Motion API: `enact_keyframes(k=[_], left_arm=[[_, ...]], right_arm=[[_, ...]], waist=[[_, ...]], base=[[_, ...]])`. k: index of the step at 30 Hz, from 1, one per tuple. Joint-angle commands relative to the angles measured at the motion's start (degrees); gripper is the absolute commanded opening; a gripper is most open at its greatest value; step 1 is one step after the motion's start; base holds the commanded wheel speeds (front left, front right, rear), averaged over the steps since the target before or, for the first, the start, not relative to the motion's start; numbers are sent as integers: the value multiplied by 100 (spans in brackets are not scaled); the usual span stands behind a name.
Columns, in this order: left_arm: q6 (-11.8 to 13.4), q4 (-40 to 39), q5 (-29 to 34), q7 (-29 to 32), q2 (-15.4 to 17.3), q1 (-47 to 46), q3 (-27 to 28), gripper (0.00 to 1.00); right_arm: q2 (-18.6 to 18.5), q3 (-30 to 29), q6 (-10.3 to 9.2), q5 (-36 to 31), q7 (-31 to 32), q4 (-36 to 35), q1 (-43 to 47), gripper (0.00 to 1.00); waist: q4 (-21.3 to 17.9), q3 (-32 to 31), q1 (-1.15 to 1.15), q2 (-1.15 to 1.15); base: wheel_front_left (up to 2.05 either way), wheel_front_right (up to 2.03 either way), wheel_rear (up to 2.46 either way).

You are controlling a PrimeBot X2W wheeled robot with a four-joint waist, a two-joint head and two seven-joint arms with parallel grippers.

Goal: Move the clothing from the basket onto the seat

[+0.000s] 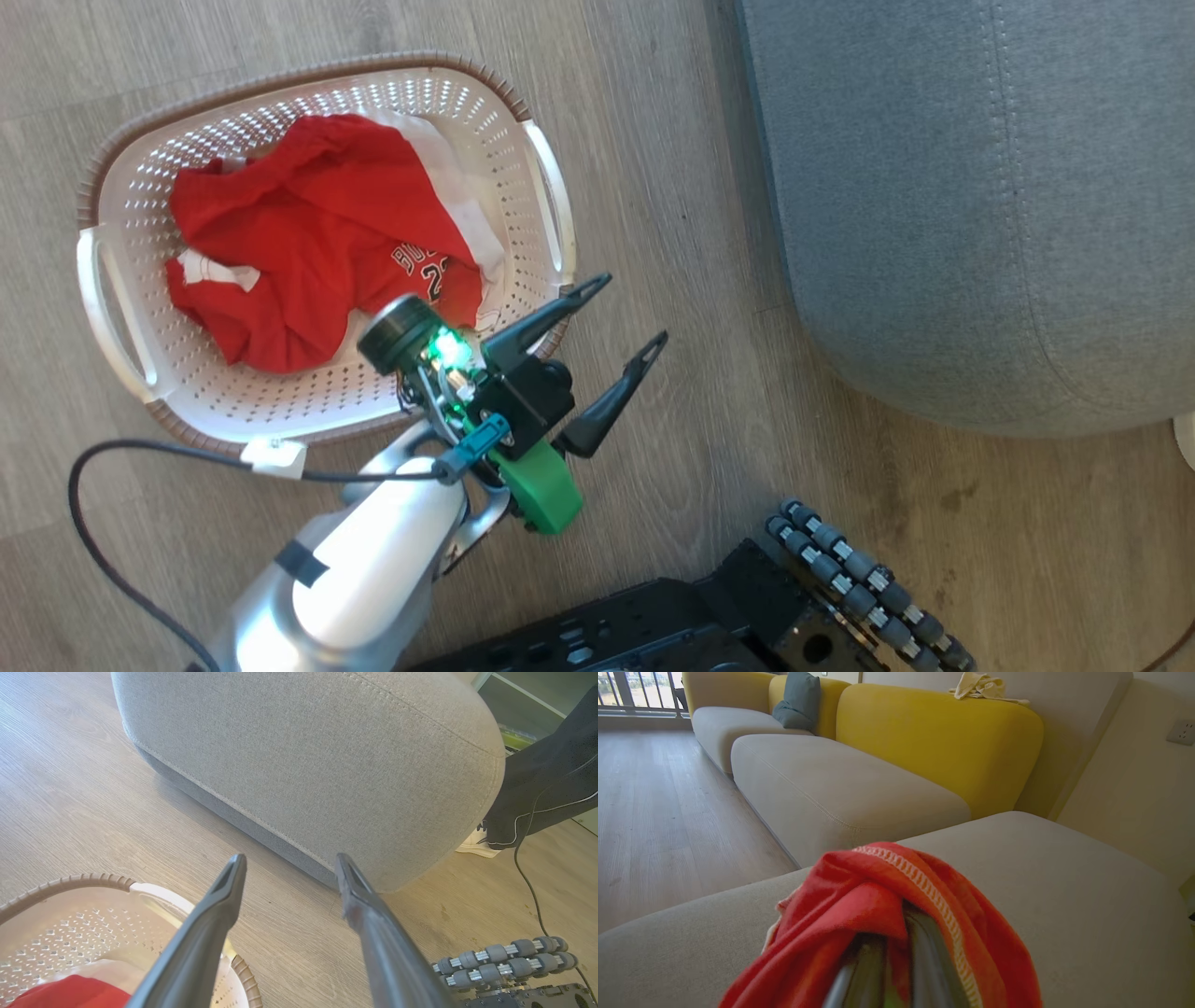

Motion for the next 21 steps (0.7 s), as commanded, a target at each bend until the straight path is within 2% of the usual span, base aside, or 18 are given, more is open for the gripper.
enact_keyframes(k=[1,10,11,12,21], left_arm=[[-7,-154,63,-28,-55,-17,109,100],[-7,-122,50,-28,-79,-51,189,100],[-7,-120,45,-28,-92,-59,185,100],[-7,-118,40,-28,-107,-67,185,100],[-7,-54,-56,-28,-231,15,66,100]], right_arm=[[-179,-61,-1,-91,-5,-63,-49,0],[-77,500,-1,-358,-5,747,-80,0],[-147,454,-1,-385,-5,667,-73,73],[-173,404,-1,-412,-5,619,-55,100],[-156,385,-1,-766,-5,872,-23,100]], waist=[[12,10,0,0],[14,-34,0,0],[17,-44,0,0],[22,-66,0,0],[35,-553,0,0]], base=[[0,0,0],[0,0,0],[0,0,0],[0,0,0],[0,0,0]])
